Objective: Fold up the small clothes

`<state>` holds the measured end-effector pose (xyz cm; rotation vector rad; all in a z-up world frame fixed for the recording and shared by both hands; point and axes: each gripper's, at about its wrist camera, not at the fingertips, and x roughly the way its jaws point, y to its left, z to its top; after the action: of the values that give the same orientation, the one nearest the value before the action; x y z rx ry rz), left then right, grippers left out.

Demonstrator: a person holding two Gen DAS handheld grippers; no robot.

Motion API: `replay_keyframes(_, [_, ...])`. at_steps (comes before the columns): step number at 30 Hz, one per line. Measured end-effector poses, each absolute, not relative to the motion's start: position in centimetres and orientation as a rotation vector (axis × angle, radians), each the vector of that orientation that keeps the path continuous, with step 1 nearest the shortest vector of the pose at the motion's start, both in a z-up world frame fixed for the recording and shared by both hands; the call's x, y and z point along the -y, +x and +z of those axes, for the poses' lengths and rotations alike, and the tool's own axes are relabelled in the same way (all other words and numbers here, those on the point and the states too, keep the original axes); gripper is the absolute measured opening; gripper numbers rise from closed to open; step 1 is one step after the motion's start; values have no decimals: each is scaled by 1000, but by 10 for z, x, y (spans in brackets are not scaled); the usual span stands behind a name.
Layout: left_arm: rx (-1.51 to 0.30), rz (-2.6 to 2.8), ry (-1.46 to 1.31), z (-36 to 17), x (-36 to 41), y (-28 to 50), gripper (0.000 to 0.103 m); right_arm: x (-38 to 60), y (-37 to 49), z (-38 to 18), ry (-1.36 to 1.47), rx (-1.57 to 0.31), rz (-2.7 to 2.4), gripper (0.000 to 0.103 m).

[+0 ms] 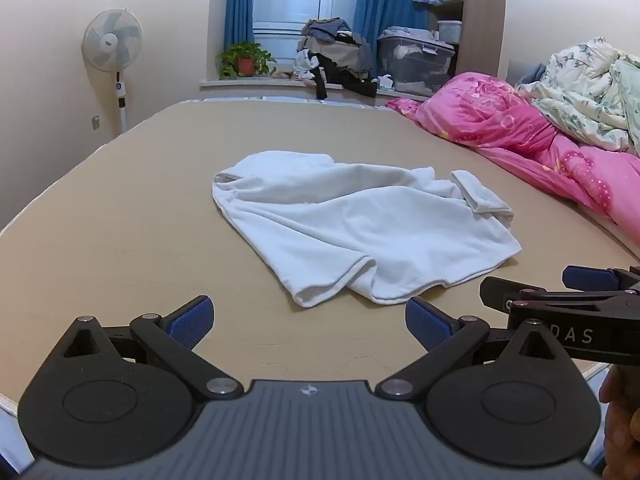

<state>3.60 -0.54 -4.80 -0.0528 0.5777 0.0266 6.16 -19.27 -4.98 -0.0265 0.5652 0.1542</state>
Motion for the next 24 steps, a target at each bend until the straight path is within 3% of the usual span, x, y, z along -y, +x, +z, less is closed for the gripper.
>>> replay_keyframes(24, [-576,27,-53,-48,6,35,102,192,60,-49,-25,-564,155,96])
